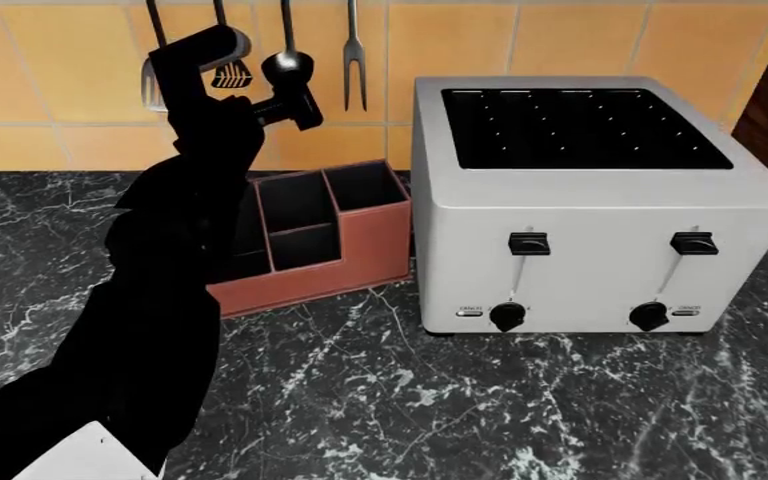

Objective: Pick the jam and jam from the counter and place them in the cabinets closest to them.

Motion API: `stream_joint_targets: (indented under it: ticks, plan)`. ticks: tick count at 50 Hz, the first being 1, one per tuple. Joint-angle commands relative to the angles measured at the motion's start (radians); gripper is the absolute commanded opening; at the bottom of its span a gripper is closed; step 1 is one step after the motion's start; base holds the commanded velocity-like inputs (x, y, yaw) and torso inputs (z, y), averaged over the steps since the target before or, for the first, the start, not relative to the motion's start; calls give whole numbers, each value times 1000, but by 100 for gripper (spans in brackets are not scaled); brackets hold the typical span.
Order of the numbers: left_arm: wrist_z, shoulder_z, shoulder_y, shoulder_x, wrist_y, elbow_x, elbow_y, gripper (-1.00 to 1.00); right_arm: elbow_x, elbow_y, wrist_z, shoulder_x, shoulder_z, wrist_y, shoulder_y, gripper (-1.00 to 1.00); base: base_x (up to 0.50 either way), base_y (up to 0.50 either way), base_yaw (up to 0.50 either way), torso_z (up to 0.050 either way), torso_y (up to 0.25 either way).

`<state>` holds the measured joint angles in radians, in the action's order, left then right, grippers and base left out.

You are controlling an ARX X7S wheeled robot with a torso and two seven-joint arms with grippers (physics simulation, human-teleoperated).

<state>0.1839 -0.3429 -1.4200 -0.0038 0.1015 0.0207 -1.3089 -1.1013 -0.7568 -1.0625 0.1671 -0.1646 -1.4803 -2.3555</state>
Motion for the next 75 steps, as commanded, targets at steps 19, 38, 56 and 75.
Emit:
stream_joint_targets:
  ticks: [19,38,56,75]
  plan:
    - [-4,14,2,0,-10,0,0,100,53,73,157,9,-110,43,108,100,1,0,0,0,0]
    - [0,14,3,-1,-10,-2,0,100,50,221,204,14,-149,99,67,100,0,0,0,0,0]
    - [-3,16,1,-1,-9,-3,0,100,70,240,201,31,-180,57,14,100,0,0,0,0,0]
    - [-6,12,-17,0,-14,-2,0,100,419,360,387,-48,-2,-88,0,100,0,0,0,0,0]
